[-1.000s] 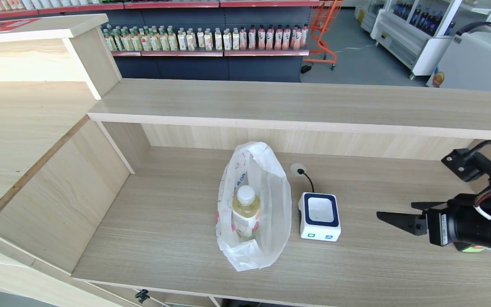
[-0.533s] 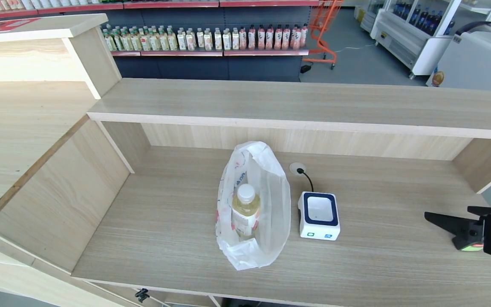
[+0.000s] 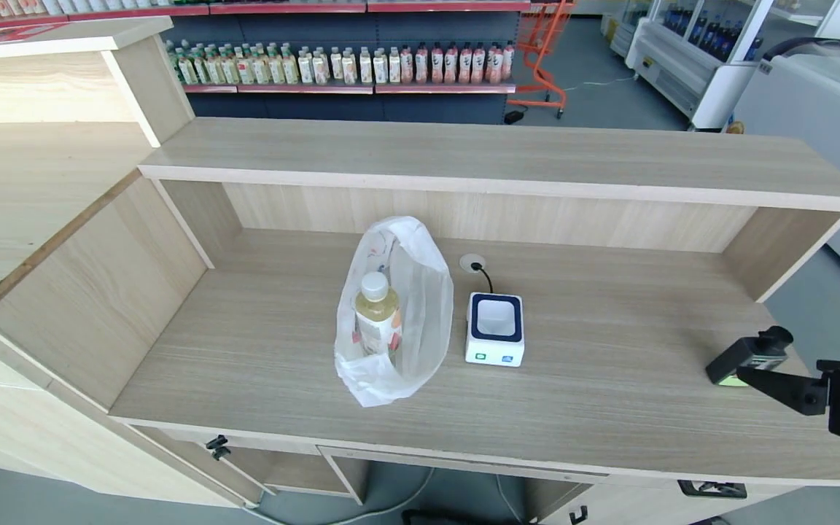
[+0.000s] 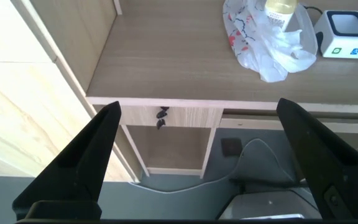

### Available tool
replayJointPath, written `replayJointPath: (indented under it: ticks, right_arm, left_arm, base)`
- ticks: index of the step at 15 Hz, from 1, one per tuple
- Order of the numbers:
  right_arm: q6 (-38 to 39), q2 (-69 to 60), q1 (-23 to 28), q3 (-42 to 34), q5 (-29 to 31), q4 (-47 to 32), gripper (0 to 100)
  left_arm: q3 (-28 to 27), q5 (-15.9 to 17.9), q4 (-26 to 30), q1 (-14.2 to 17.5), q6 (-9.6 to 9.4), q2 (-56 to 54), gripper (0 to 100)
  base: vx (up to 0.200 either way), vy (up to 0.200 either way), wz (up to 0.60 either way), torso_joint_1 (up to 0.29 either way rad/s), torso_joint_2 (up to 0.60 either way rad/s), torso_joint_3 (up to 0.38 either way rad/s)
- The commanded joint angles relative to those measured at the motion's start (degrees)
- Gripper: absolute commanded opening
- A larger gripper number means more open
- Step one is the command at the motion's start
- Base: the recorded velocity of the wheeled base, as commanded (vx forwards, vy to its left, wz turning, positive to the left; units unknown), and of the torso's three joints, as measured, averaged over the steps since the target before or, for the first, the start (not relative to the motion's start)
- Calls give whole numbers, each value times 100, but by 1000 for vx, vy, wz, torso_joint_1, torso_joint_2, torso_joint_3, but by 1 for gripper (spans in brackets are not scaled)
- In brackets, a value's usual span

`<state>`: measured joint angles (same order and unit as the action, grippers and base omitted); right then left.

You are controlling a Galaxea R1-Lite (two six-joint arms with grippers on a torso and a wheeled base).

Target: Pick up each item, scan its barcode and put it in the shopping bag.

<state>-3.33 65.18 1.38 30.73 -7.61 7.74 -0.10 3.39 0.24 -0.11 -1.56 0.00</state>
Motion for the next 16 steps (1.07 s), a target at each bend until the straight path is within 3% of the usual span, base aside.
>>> replayJointPath:
  ticks: [1, 3, 7, 13, 16]
  right_arm:
    - [-1, 126, 3, 3, 75, 8, 100]
    - [-1, 249, 20, 3, 435, 8, 100]
    - [-71, 399, 143, 21, 559, -27, 100]
    - [-1003, 759, 249, 144, 1235, -379, 100]
    - [-1179, 908, 231, 205, 1253, -387, 100]
  left_arm:
    - [1, 4, 2, 2, -2, 9, 100]
    - [1, 4, 2, 2, -2, 9, 100]
    - [1, 4, 2, 2, -2, 9, 100]
    - [1, -5, 2, 2, -2, 9, 100]
    - [1, 4, 2, 2, -2, 9, 100]
  base:
    - [0, -200, 0, 2, 7, 2]
    - [0, -200, 0, 10, 2, 0]
    - [0, -200, 0, 4, 2, 4]
    - [0, -200, 0, 2, 4, 1]
    - [0, -200, 0, 1, 2, 4]
